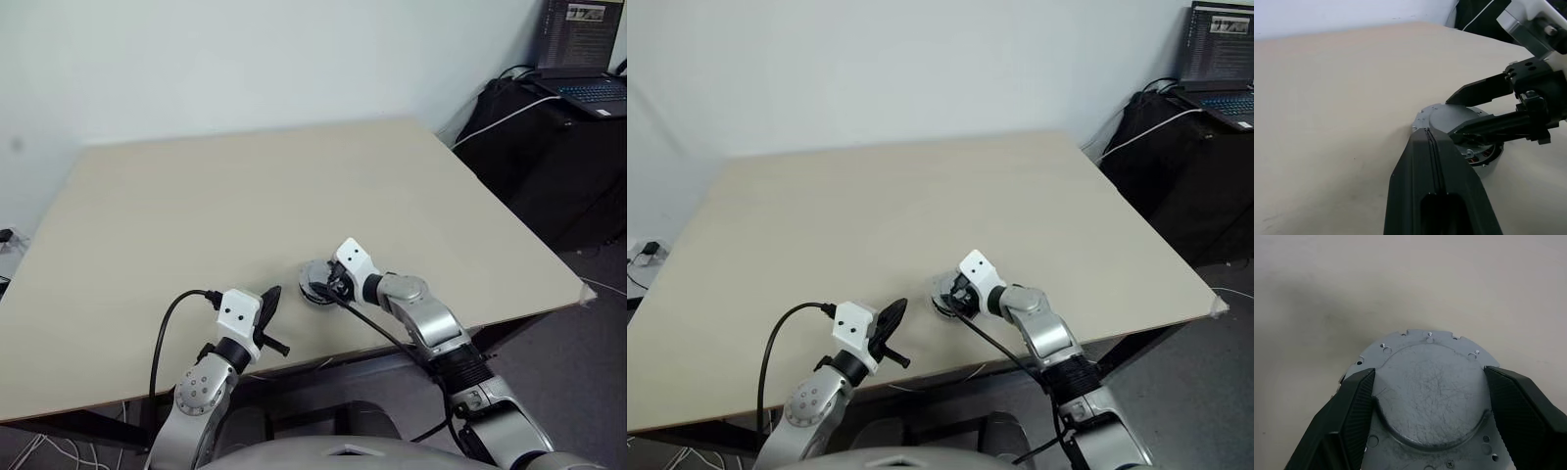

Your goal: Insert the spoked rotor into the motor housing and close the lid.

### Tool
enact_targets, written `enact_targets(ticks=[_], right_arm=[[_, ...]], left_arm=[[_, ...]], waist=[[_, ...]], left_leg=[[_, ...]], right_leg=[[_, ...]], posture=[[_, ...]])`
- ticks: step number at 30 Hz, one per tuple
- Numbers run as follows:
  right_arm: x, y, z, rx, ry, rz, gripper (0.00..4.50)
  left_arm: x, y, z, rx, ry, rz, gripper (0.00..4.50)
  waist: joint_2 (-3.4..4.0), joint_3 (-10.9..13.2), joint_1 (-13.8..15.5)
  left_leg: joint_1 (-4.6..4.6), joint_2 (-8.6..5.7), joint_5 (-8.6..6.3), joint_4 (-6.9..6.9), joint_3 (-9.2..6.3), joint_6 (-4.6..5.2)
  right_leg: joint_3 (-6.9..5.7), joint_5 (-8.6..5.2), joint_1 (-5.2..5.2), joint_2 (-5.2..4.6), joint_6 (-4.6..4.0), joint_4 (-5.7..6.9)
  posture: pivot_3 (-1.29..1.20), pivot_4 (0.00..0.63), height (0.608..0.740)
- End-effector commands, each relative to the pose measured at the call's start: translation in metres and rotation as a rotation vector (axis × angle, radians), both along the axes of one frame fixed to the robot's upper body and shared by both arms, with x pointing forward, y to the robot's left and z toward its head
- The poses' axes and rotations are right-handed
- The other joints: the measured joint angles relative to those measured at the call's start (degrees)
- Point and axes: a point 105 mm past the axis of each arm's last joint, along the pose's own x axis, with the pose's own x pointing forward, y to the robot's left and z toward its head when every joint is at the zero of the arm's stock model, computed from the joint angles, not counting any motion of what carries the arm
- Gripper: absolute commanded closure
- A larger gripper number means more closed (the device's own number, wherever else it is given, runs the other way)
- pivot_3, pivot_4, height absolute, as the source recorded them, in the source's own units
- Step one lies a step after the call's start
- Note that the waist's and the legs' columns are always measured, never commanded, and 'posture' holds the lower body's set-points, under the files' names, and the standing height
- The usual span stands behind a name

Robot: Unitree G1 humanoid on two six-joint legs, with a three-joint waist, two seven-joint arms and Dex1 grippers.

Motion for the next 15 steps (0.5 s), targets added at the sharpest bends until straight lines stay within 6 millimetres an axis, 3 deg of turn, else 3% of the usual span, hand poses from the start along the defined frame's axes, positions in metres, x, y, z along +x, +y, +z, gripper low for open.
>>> enact_targets(ticks=[1,7,15], right_arm=[[0.001,0.007,0.022,0.101,-0.035,0.027,1.28],[0.014,-0.004,0.025,0.211,0.044,-0.131,1.28],[0.001,-0.003,0.026,0.197,-0.005,-0.015,1.28]], left_arm=[[0.002,-0.002,0.011,-0.017,-0.045,-0.009,4.5],[0.002,-0.002,0.01,-0.018,-0.043,-0.009,4.5],[0.001,-0.002,0.009,-0.016,-0.036,-0.005,4.5]], waist=[[-0.01,0.0,-0.01],[-0.03,0.02,0.0],[-0.03,0.02,0.18]], left_leg=[[0.0,0.0,0.0,0.0,0.0,0.0],[0.01,0.01,0.0,0.01,-0.01,0.0],[-0.01,0.0,0.0,0.0,0.0,0.0]], right_leg=[[0.0,0.0,0.0,0.0,0.0,0.0],[0.0,0.0,0.0,0.0,0.0,0.02],[0.0,0.0,0.0,0.0,0.0,-0.01]], posture=[[0.0,0.0,0.74],[0.0,0.0,0.74],[0.0,0.0,0.74]])
